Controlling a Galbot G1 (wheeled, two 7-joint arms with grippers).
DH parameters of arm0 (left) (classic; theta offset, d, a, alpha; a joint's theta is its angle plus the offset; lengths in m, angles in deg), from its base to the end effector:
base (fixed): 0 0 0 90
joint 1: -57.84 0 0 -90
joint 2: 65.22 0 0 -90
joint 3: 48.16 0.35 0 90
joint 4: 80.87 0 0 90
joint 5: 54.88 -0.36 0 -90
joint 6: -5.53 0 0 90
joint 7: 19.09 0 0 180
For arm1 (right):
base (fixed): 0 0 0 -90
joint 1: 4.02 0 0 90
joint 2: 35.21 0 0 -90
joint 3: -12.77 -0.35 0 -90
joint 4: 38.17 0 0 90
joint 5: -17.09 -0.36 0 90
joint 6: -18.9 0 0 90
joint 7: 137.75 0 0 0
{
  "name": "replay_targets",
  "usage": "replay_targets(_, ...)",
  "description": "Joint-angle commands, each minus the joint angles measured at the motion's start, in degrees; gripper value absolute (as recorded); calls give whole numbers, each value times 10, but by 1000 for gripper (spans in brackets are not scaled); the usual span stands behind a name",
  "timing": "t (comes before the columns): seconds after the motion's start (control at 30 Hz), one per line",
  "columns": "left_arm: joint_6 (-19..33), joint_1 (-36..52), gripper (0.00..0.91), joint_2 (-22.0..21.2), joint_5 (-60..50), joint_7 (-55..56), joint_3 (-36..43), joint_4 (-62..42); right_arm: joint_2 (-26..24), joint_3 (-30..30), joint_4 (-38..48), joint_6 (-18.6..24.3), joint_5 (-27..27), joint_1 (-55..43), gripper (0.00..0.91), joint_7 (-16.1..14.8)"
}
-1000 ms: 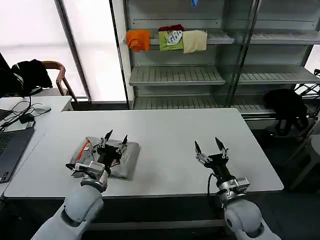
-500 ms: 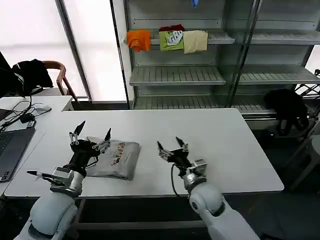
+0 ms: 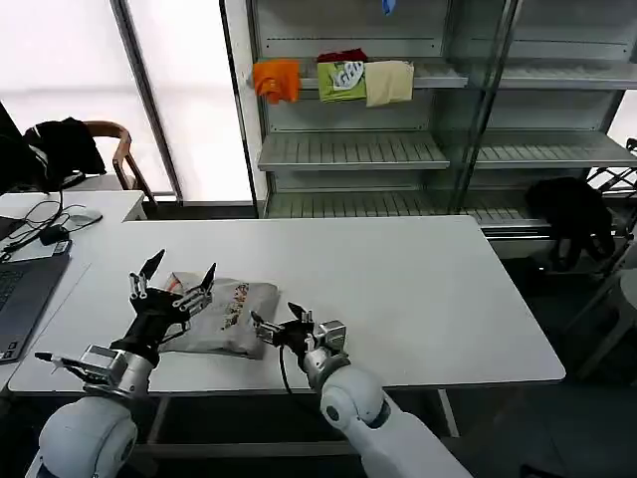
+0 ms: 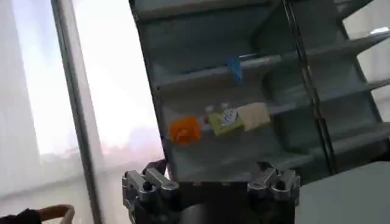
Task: Fold and organize the clothes.
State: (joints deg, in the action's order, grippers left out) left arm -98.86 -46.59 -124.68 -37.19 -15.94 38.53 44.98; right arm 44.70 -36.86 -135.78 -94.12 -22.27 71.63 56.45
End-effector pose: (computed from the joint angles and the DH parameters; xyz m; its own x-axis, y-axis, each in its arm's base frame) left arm 0.2544 0.0852 -0.1804 -0.9840 0.1570 -0.0843 0.1338 0.9633 0.2328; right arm 0.3472 0.1746 -0.2602 -0.7727 -0.5827 0.2517 -0.5032 0.8040 0.3168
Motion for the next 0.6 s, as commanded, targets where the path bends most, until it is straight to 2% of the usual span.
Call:
replay_targets(0.03, 5, -22, 907, -5, 10, -21, -22, 7, 36, 8, 49, -14, -41, -16, 907, 11)
replay_targets(0.1, 5, -23, 907, -5, 10, -22, -21, 6, 38, 4, 62, -10, -41, -16, 907, 8)
replay_targets(0.17, 5, -24, 907, -6, 10, -22, -21, 5, 44, -2, 71, -4, -41, -15, 846, 7)
replay_targets(0.47, 6, -25, 907, -9, 11, -24, -18, 4, 46, -16, 93, 3, -40, -16, 826, 3)
replay_targets(0.53, 6, -24, 907, -10, 11, -24, -16, 3, 52, -17, 102, 3, -40, -18, 675, 0)
replay_targets(0.57, 5, -24, 907, -10, 11, -24, -16, 3, 56, -19, 107, 3, -40, -19, 645, -1)
replay_targets(0.6, 5, -24, 907, -10, 11, -24, -15, 3, 59, -20, 111, 3, -40, -19, 514, -1)
